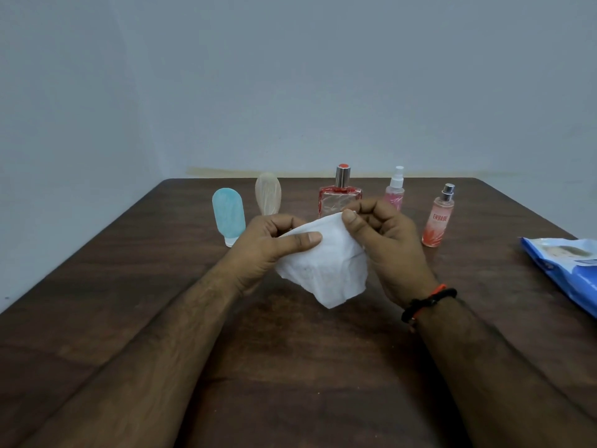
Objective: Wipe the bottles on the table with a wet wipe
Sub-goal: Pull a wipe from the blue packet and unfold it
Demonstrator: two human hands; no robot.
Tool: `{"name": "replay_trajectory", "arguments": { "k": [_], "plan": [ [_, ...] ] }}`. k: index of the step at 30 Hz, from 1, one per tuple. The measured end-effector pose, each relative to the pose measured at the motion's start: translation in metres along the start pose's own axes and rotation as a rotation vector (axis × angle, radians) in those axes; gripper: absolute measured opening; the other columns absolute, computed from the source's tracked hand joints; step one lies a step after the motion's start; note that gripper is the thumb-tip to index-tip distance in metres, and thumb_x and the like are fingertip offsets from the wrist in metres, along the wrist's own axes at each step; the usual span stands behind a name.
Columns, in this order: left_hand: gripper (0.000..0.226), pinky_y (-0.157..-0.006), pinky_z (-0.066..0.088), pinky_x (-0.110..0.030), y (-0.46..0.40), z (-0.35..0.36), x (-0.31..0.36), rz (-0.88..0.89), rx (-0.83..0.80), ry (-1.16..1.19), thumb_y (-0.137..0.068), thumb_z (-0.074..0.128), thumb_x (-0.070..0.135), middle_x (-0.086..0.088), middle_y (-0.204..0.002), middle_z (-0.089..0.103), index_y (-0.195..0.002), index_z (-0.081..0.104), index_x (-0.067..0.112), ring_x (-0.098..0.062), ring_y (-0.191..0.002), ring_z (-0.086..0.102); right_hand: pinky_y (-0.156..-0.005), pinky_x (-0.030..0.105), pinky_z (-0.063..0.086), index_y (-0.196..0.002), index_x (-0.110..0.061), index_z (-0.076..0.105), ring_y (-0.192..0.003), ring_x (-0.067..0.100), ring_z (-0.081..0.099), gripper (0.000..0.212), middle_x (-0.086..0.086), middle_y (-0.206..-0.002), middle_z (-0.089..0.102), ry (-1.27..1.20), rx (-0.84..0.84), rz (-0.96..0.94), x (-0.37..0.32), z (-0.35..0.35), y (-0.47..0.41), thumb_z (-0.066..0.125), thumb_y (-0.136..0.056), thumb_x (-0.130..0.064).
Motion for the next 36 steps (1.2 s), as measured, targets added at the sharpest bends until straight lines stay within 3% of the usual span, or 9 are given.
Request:
{"name": "replay_trajectory", "arguments": {
  "k": [5,9,12,19,23,25,28,31,36],
  "plan": [
    [0.012,-0.065,0.054,-0.027,0.002,0.001,0.002,0.000,-0.004,0.091,-0.072,0.081,0.031,0.001,-0.080,0.069,-0.076,0.073,0.023,-0.015,-0.081,0.067,-0.077,0.028,0.055,-0.100,-0.018,0.069,-0.092,0.014,0.068,0.023,0.000,-0.097,0.073,-0.042,-0.045,0.029,0.003,0.005,0.000,0.069,-0.086,-0.035],
    [0.033,-0.078,0.058,-0.038,0.002,-0.005,0.001,-0.017,0.076,0.219,-0.073,0.078,0.029,-0.007,-0.096,0.070,-0.099,0.068,0.011,-0.026,-0.094,0.068,-0.083,0.040,0.058,-0.122,-0.019,0.059,-0.106,0.027,0.069,0.051,0.008,-0.114,0.072,-0.090,-0.197,0.185,0.018,0.017,0.003,0.080,-0.077,-0.033],
    [0.035,-0.070,0.058,-0.032,0.001,-0.011,0.001,-0.029,0.114,0.298,-0.070,0.076,0.029,-0.001,-0.091,0.071,-0.100,0.065,0.013,-0.020,-0.091,0.069,-0.089,0.049,0.056,-0.130,-0.020,0.054,-0.111,0.028,0.067,0.065,0.008,-0.119,0.070,-0.078,-0.235,0.237,0.023,0.019,0.004,0.084,-0.072,-0.020],
    [0.025,-0.062,0.058,-0.030,-0.001,-0.016,0.000,0.011,0.157,0.340,-0.082,0.071,0.004,-0.002,-0.079,0.072,-0.099,0.059,0.019,-0.022,-0.085,0.071,-0.080,0.039,0.058,-0.122,-0.019,0.060,-0.108,0.030,0.067,0.050,0.011,-0.116,0.069,-0.269,0.009,0.201,0.017,-0.004,-0.001,0.075,-0.078,-0.002],
    [0.035,-0.070,0.060,-0.034,0.000,-0.012,0.005,0.062,0.117,0.308,-0.086,0.069,0.002,-0.009,-0.098,0.076,-0.100,0.068,0.034,-0.027,-0.095,0.073,-0.081,0.038,0.058,-0.120,-0.020,0.061,-0.107,0.028,0.068,0.049,0.012,-0.117,0.068,-0.363,0.077,0.212,0.017,-0.008,-0.002,0.074,-0.075,-0.006],
    [0.030,-0.077,0.060,-0.036,0.000,-0.011,0.006,0.078,0.114,0.303,-0.082,0.071,0.006,-0.007,-0.104,0.076,-0.101,0.073,0.030,-0.025,-0.103,0.071,-0.080,0.038,0.058,-0.120,-0.021,0.061,-0.108,0.027,0.067,0.049,0.010,-0.117,0.067,-0.375,0.057,0.208,0.015,-0.006,-0.002,0.075,-0.075,-0.011],
    [0.029,-0.085,0.060,-0.037,0.001,-0.014,0.007,0.091,0.163,0.256,-0.074,0.075,0.013,-0.005,-0.110,0.075,-0.103,0.074,0.017,-0.023,-0.107,0.069,-0.085,0.045,0.058,-0.116,-0.022,0.067,-0.115,0.028,0.064,0.048,0.007,-0.124,0.066,-0.306,-0.005,0.192,0.014,-0.002,-0.001,0.080,-0.071,-0.013],
    [0.030,-0.077,0.060,-0.028,0.003,-0.020,0.010,0.098,0.224,0.135,-0.071,0.079,0.012,0.003,-0.106,0.076,-0.100,0.075,0.018,-0.015,-0.102,0.071,-0.090,0.046,0.056,-0.105,-0.020,0.074,-0.123,0.026,0.058,0.048,0.004,-0.133,0.060,-0.207,-0.053,0.200,0.014,0.001,0.001,0.088,-0.060,-0.016],
    [0.035,-0.091,0.058,-0.038,0.007,-0.025,0.016,0.095,0.280,-0.245,-0.074,0.084,0.014,0.005,-0.113,0.072,-0.107,0.076,0.021,-0.015,-0.106,0.067,-0.104,0.043,0.049,-0.101,-0.028,0.076,-0.131,0.009,0.044,0.039,-0.013,-0.139,0.044,0.324,0.019,0.128,0.007,-0.008,0.001,0.087,-0.067,-0.013]
  ]
}}
Point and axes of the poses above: each hand's wrist, its own y-axis away from the middle knuckle, its own z-axis out of the palm, x = y × z, the point moved 8 cm from there along -y, towards the middle knuckle
